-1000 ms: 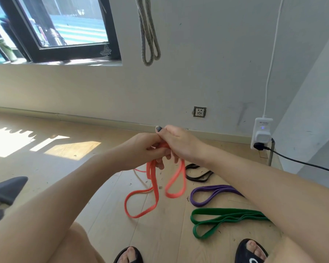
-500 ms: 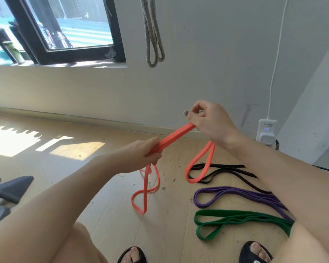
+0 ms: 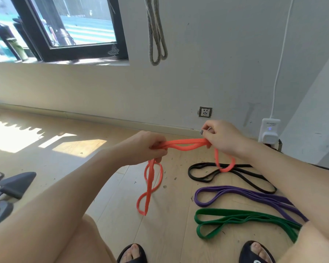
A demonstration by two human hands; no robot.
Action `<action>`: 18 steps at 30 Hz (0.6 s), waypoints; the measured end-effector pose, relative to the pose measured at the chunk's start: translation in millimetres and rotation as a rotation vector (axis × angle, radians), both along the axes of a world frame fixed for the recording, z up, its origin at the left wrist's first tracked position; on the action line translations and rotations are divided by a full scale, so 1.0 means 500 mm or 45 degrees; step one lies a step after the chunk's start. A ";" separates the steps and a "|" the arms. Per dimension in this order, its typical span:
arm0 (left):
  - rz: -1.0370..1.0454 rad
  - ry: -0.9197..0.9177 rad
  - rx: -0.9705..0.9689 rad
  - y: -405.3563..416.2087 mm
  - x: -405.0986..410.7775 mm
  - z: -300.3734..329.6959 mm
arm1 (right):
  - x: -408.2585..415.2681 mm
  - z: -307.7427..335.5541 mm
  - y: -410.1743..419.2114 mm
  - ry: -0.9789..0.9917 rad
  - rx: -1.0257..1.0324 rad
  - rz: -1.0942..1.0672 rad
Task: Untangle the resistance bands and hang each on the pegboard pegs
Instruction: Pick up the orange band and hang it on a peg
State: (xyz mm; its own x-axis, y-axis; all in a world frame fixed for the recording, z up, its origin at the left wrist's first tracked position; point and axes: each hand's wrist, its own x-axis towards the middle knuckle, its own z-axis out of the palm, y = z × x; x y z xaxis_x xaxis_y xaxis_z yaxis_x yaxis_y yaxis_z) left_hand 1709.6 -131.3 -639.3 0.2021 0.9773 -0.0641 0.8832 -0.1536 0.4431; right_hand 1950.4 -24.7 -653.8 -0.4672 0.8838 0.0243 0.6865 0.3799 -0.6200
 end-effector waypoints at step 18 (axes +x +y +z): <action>-0.034 -0.318 0.085 -0.011 0.031 0.015 | -0.124 -0.007 -0.082 0.508 -0.515 0.380</action>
